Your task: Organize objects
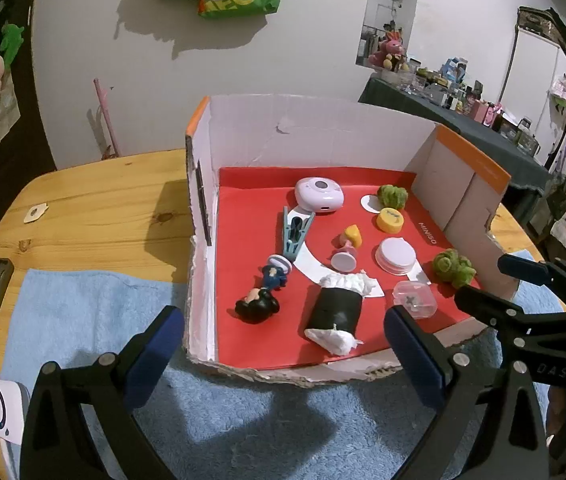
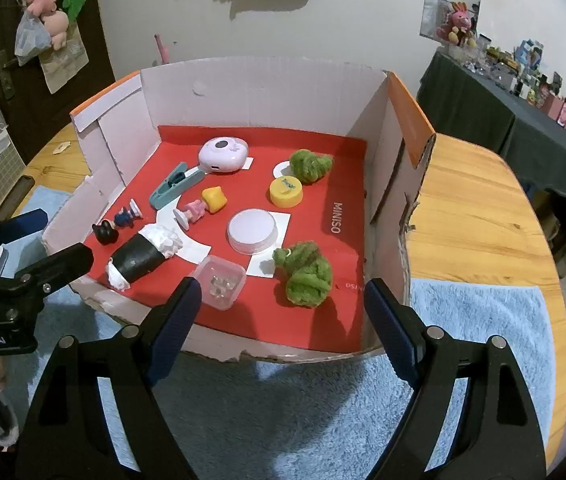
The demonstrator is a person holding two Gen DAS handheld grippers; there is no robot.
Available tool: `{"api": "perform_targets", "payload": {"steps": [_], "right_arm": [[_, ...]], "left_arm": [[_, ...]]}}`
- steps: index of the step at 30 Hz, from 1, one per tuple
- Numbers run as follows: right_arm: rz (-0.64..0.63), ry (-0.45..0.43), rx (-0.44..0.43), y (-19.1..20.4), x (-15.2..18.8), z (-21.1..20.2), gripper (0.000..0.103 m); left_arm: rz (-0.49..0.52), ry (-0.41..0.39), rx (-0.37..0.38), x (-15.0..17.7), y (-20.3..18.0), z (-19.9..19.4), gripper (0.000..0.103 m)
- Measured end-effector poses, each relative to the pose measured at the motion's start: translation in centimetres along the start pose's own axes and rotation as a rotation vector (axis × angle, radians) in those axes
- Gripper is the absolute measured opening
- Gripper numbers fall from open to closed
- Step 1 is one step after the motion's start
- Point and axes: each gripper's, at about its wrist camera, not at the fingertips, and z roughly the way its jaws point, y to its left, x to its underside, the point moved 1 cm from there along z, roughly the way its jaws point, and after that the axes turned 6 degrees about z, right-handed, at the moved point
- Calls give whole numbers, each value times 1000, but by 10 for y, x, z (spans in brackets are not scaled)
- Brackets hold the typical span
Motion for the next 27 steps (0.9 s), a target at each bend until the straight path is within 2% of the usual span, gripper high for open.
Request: {"api": "perform_targets", "payload": {"steps": [27], "right_arm": [[-3, -7, 5, -2, 1, -4, 83]], "left_arm": [[8, -16, 3, -1, -4, -8, 102]]}}
